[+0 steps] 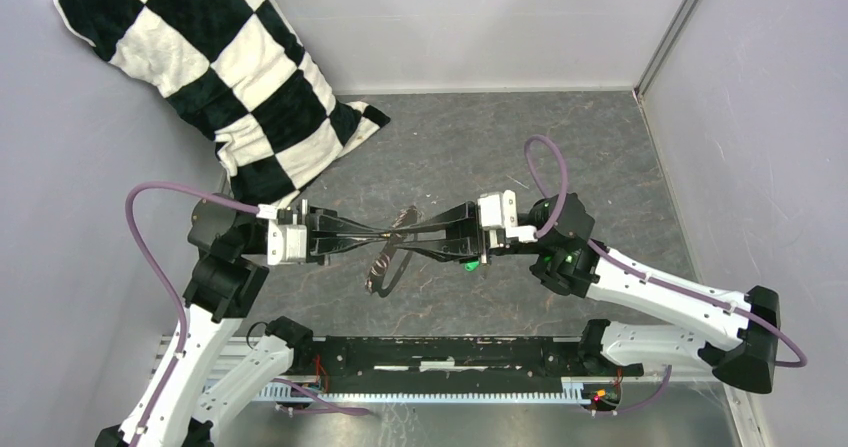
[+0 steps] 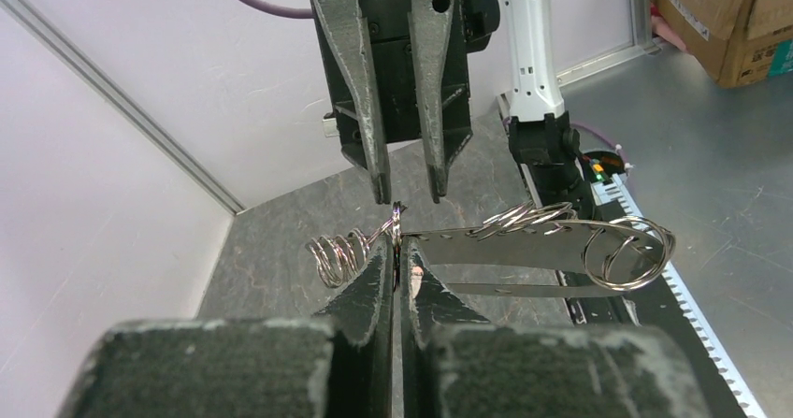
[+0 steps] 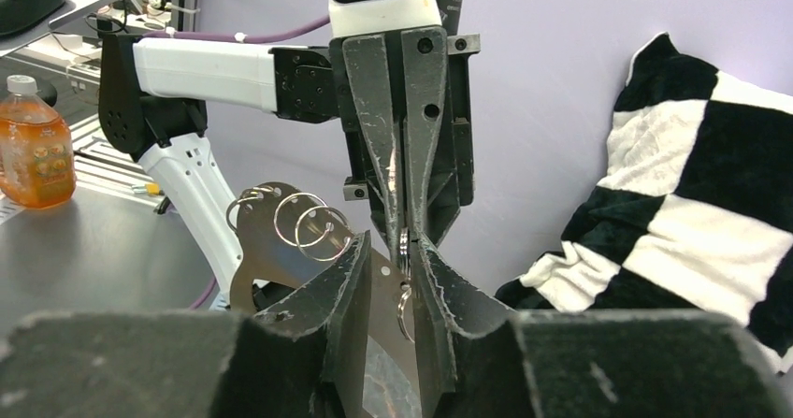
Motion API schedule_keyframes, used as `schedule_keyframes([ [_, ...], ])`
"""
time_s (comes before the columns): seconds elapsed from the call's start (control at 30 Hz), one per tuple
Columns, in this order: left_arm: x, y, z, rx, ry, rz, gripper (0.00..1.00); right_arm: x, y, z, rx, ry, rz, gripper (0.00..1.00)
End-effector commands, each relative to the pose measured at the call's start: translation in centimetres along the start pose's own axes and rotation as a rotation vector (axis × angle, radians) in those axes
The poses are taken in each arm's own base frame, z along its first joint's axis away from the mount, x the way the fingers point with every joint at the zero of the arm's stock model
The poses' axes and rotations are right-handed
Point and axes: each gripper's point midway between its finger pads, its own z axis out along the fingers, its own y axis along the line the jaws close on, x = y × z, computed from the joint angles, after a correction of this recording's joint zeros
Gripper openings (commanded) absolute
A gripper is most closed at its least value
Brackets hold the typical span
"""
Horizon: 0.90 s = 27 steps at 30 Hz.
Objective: Put the keys on the keyring
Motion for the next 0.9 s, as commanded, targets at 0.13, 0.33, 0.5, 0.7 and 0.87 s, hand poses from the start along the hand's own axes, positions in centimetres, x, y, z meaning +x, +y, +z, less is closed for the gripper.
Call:
schedule_keyframes([
  [0.13,-1.1,0.8,0.1,-0.036,-0.027,0.011,0.02,-1.4,-0.6,1.1,0.007,-0.019,0.000,0.27],
  [0.33,-1.3,0.6,0.1,-0.035,-0.032,0.005,0.02,-0.7,-1.0,1.0,0.034,0.004,0.010,0.13],
  [0.5,-0.3,0.2,-0.2,-0.027,0.006,0.008,0.05,0.0,-1.9,0.4,0.086,0.073,0.004,0.01],
  [0.7,2.9,-0.8,-1.1,0.012,0.165,0.007,0.75,1.6,-2.6,-0.1,0.103,0.232,0.011,0.01],
  [0.87,4.3,-0.9,-1.9,0.008,0.240,0.055,0.74,3.8,-2.7,-0.5,0.083,0.402,0.045,0.01],
])
